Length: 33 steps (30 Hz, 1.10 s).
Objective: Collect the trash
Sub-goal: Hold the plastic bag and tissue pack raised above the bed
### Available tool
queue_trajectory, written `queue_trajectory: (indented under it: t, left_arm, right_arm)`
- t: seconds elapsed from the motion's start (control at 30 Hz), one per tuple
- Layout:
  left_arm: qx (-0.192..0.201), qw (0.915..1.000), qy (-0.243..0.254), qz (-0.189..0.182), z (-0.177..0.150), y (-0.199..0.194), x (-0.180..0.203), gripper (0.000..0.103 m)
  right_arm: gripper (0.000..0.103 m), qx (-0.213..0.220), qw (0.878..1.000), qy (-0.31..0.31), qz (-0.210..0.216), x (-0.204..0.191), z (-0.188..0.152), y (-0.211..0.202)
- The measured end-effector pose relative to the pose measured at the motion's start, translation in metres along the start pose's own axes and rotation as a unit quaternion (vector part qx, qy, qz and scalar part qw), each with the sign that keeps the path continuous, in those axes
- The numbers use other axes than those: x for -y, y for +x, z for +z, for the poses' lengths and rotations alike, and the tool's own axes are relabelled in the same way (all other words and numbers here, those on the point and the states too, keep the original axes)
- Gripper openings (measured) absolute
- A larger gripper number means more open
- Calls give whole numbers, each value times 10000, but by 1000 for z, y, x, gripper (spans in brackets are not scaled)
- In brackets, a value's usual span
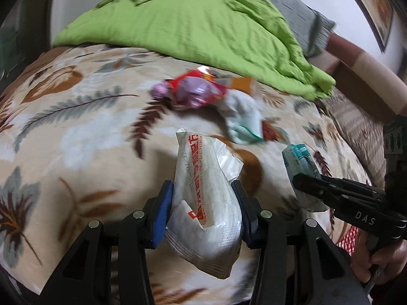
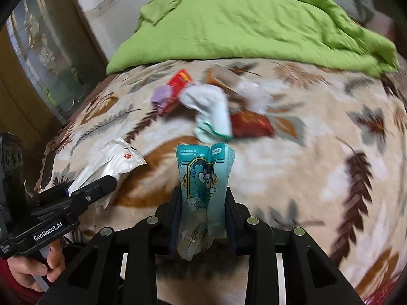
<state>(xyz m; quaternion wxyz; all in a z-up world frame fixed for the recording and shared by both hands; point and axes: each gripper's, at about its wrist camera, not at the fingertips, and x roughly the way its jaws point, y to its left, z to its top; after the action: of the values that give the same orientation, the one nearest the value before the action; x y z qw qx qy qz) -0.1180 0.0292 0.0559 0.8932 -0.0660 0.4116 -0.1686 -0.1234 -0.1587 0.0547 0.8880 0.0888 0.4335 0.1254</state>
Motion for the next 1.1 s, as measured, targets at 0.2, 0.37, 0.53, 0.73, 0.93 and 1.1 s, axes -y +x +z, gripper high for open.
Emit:
queue_trajectory:
  t: [0.2,0.37,0.53,0.73,0.93,1.1]
  left_arm:
    - [-5,9995,308,49,-13,2,30,45]
    - [3,9990,406,183,-19,0,38,45]
    - [19,9987,448,227,-20,-2,41,45]
    - [23,9982,554,238,-22,-7,47,45]
    - [69,9976,640,266,-22,-14,54,45]
    - [103,9972,673,305,-22,-17,56,45]
  right_arm:
    - [32,58,9995,291,66,24,-26,-14]
    - [33,164,9985,488,162,34,-31,-19]
    - [32,129,9982,544,204,35,-33,-15]
    - [32,243,9979,565,182,36,-35,-21]
    - [32,260,9980,556,152,35,-38,-28]
    - [33,286,9980,534,170,33,-40,-32]
